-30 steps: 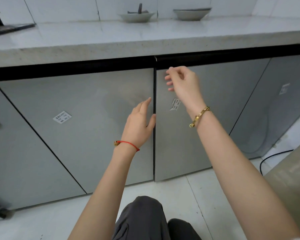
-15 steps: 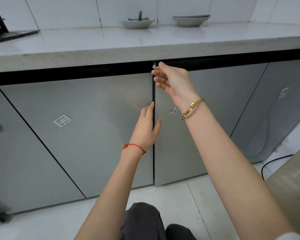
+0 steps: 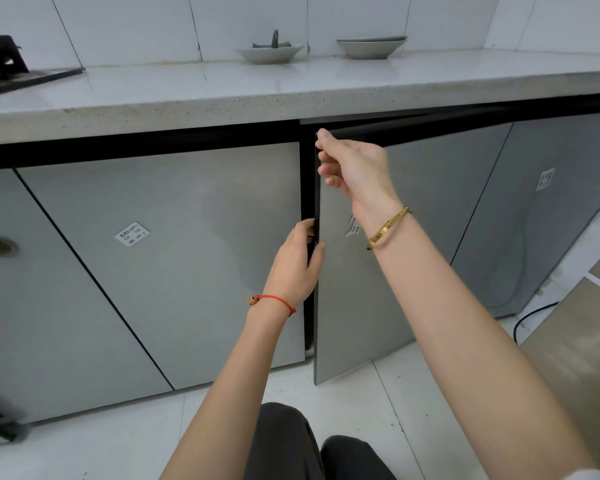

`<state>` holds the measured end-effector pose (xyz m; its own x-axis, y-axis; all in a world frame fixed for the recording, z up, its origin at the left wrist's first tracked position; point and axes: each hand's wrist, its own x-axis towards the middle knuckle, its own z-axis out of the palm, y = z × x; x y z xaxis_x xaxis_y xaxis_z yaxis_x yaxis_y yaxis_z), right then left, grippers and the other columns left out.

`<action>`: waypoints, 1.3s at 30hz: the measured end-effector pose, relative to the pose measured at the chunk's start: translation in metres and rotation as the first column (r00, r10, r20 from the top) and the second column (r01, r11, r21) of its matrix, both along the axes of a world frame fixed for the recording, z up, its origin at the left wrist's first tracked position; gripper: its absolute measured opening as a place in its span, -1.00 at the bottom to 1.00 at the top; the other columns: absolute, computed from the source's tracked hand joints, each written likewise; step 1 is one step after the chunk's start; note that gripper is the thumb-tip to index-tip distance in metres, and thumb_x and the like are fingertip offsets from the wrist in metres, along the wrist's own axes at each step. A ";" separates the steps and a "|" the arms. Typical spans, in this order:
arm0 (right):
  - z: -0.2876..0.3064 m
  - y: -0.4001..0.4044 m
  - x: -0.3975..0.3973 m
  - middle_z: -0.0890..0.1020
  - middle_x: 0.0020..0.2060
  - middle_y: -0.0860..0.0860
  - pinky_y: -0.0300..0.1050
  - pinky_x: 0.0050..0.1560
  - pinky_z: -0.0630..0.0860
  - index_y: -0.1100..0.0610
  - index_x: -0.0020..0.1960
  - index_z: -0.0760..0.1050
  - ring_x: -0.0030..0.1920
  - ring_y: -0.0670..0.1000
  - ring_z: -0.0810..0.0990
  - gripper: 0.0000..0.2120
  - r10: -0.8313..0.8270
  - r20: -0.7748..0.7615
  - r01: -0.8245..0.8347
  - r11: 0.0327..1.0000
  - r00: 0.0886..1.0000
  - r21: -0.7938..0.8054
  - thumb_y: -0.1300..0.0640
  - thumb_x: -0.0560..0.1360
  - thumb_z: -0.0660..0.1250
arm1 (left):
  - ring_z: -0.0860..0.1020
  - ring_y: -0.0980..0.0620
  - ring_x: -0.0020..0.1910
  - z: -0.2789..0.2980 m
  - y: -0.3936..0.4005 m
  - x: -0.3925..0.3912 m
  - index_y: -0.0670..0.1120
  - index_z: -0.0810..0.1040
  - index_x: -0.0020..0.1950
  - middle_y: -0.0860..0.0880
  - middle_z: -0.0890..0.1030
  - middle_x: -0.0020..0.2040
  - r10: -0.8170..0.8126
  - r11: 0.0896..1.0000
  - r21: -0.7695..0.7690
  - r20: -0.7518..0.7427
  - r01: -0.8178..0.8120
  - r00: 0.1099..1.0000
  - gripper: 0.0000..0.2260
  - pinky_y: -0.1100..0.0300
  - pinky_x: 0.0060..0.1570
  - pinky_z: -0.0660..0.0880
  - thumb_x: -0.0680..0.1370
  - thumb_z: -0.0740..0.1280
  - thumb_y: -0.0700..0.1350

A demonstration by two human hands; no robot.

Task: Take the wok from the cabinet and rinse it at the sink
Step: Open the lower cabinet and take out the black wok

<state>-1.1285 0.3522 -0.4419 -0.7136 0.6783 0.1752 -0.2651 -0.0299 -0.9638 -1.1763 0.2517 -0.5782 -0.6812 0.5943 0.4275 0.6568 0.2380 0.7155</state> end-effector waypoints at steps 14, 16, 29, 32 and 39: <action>-0.009 -0.010 0.100 0.48 -0.58 -0.01 -0.27 -0.43 0.42 0.14 -0.42 0.47 -0.53 -0.07 0.44 -0.63 -0.195 -0.041 0.198 0.933 0.980 0.301 0.02 0.50 0.42 | 0.60 0.23 -0.12 0.012 -0.005 0.055 -0.18 0.41 -0.02 0.12 0.58 -0.18 -0.269 0.960 0.078 -0.016 0.269 0.963 -0.84 0.31 0.03 0.55 0.57 0.37 -0.16; -0.012 -0.008 0.117 0.43 -0.60 -0.03 -0.27 -0.45 0.38 0.11 -0.45 0.42 -0.53 -0.04 0.41 -0.60 -0.223 -0.052 0.228 0.922 0.973 0.312 0.01 0.50 0.41 | 0.62 0.19 -0.15 0.012 -0.001 0.066 -0.18 0.44 -0.04 0.11 0.58 -0.20 -0.297 0.951 0.081 -0.018 0.298 0.955 -0.82 0.19 0.02 0.58 0.54 0.42 -0.15; -0.024 0.025 0.230 0.54 -0.38 -0.04 -0.01 -0.27 0.54 0.17 -0.17 0.44 -0.41 -0.02 0.54 -0.64 -0.669 -0.249 0.621 0.398 0.700 0.675 -0.13 0.49 0.38 | 0.65 0.16 -0.21 0.015 0.056 0.153 -0.08 0.56 -0.08 0.08 0.67 -0.26 -0.548 0.833 0.086 -0.006 0.546 0.837 -0.77 0.10 -0.03 0.59 0.41 0.55 -0.04; -0.025 0.034 0.252 0.59 -0.15 -0.09 0.03 -0.21 0.58 0.14 0.04 0.48 -0.29 -0.05 0.61 -0.70 -0.721 -0.300 0.657 0.276 0.624 0.702 -0.09 0.51 0.37 | 0.66 0.16 -0.19 0.013 0.074 0.174 -0.06 0.55 -0.08 0.08 0.67 -0.24 -0.582 0.807 0.103 -0.026 0.581 0.813 -0.74 0.08 -0.04 0.60 0.41 0.53 0.04; -0.034 0.065 0.294 0.62 -0.05 -0.01 -0.05 -0.34 0.54 0.13 0.08 0.60 -0.30 -0.05 0.58 -0.76 -0.806 -0.416 0.639 -0.062 0.421 0.767 -0.02 0.60 0.30 | 0.62 0.21 -0.17 0.006 0.117 0.223 -0.05 0.53 -0.05 0.15 0.62 -0.21 -0.616 0.767 0.152 -0.095 0.623 0.782 -0.77 0.17 -0.08 0.60 0.45 0.50 0.03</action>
<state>-0.8341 0.4174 -0.4756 0.0205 0.4298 0.9027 0.4899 0.7828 -0.3838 -0.9532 0.3685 -0.5726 -0.1712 0.7994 0.5759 0.6469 -0.3497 0.6777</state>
